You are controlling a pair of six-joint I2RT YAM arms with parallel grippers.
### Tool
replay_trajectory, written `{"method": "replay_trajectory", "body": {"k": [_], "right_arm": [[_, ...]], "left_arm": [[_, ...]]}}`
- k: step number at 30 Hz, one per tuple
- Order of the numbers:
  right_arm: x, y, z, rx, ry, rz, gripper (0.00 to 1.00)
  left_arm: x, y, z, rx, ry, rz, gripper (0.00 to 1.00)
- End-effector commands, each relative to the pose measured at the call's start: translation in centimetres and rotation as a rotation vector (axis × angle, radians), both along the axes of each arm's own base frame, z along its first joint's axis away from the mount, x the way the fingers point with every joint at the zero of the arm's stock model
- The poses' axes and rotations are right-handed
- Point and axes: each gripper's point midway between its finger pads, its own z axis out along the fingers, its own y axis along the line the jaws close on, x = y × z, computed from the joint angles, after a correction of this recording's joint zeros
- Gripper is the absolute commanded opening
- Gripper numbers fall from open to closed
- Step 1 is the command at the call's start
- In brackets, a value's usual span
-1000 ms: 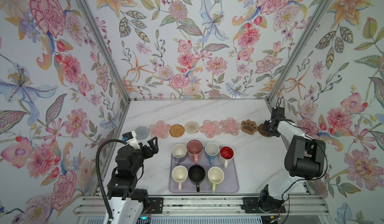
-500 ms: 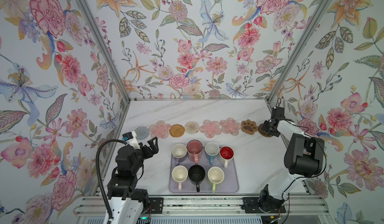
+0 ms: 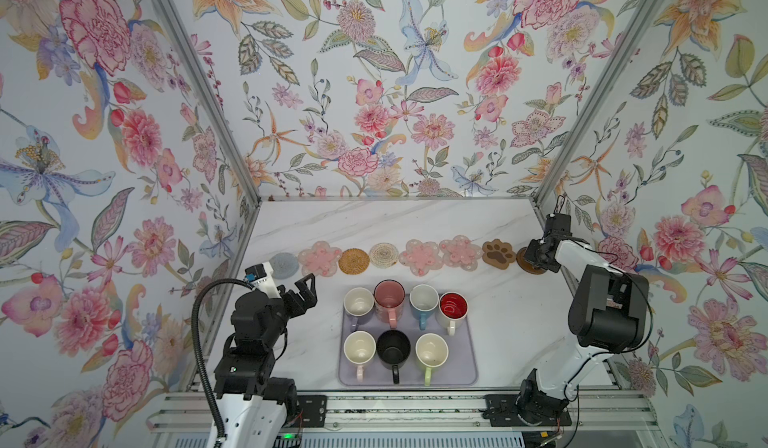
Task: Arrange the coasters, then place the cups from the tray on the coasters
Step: 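Lower the dark blue mug onto the round wooden coaster and release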
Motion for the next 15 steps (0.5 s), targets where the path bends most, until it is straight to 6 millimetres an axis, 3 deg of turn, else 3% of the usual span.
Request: {"method": "replay_trajectory", "body": {"k": [1, 9, 15], "right_arm": [[1.01, -0.07, -0.05, 0.021, -0.021, 0.000, 0.03], [0.90, 0.10, -0.17, 0.026, -0.019, -0.002, 0.06], [0.67, 0.27, -0.31, 0.028, -0.010, -0.004, 0.16]], "left_arm": [[0.11, -0.33, 0.12, -0.001, -0.015, -0.021, 0.99], [0.10, -0.32, 0.16, -0.001, -0.016, -0.021, 0.99], [0.06, -0.34, 0.26, -0.001, -0.020, -0.022, 0.99]]}}
